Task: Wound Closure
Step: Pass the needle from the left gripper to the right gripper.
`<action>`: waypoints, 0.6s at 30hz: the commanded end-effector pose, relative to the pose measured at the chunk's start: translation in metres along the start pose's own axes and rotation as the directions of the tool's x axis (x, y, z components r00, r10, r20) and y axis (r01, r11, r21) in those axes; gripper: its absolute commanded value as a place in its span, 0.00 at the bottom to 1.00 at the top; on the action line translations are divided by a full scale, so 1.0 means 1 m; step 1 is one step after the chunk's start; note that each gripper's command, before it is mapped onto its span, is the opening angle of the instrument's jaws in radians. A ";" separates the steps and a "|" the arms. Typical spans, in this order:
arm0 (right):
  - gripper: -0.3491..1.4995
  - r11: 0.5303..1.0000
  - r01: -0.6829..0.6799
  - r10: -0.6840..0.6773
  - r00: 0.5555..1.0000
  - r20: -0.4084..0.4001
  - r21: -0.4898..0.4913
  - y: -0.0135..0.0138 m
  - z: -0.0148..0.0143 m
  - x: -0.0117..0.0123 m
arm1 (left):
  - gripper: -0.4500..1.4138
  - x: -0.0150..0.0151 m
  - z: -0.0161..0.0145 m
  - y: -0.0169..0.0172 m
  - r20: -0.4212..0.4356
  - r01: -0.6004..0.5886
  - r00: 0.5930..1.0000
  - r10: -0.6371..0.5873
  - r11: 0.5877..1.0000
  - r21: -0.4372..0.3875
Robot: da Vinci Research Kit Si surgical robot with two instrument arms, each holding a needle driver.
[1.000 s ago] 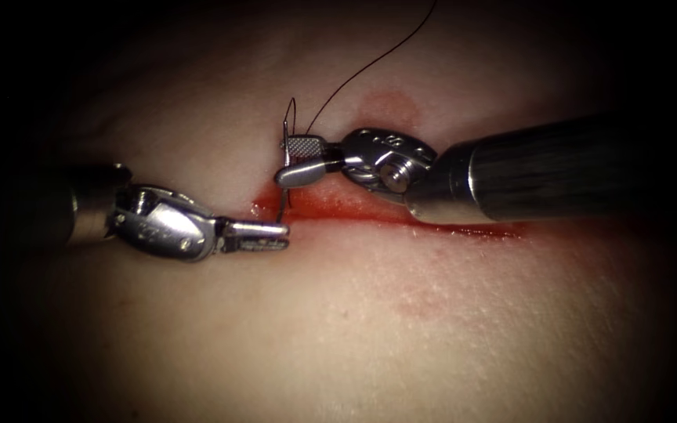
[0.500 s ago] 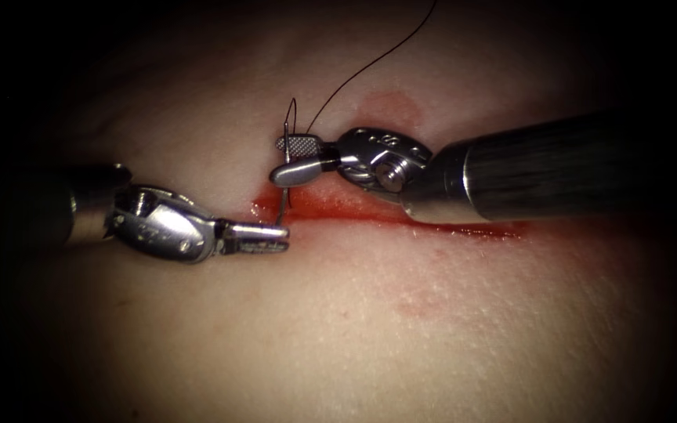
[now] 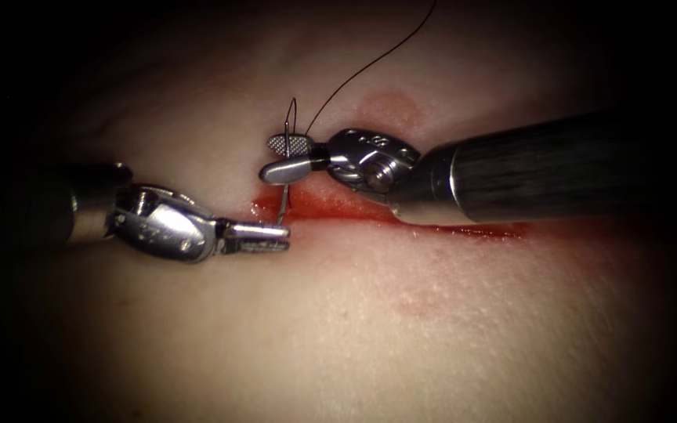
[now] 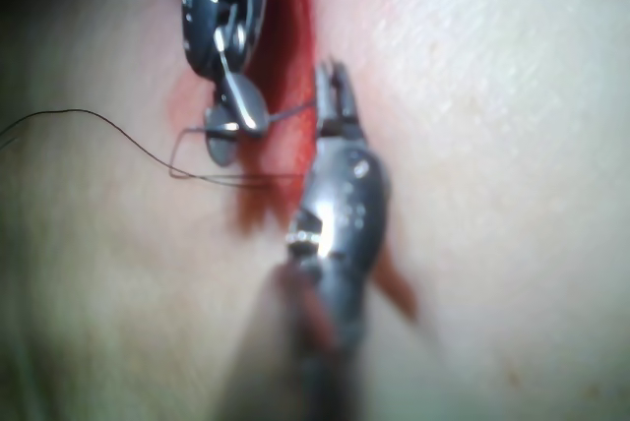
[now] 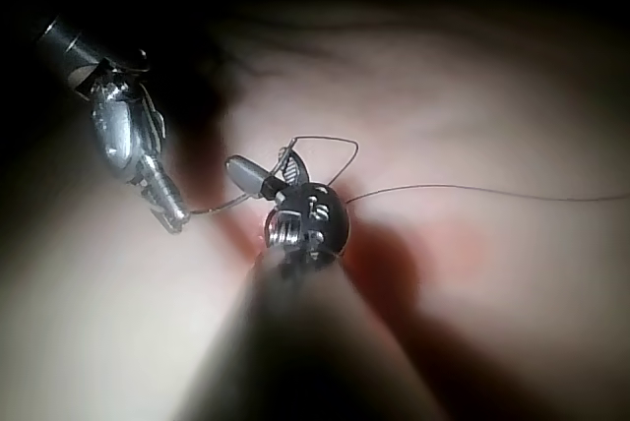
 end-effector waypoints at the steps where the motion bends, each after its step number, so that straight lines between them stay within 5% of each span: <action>1: 0.86 1.000 -0.001 0.001 1.000 0.005 0.002 0.0002 0.0007 -0.0005 | 0.05 -0.0006 0.0005 0.0003 -0.002 0.001 1.000 -0.001 1.000 -0.001; 18: 0.84 1.000 -0.007 0.008 0.999 0.035 -0.004 0.0004 0.0007 -0.0010 | 0.05 -0.0006 0.0007 0.0002 0.000 -0.004 1.000 0.004 1.000 -0.003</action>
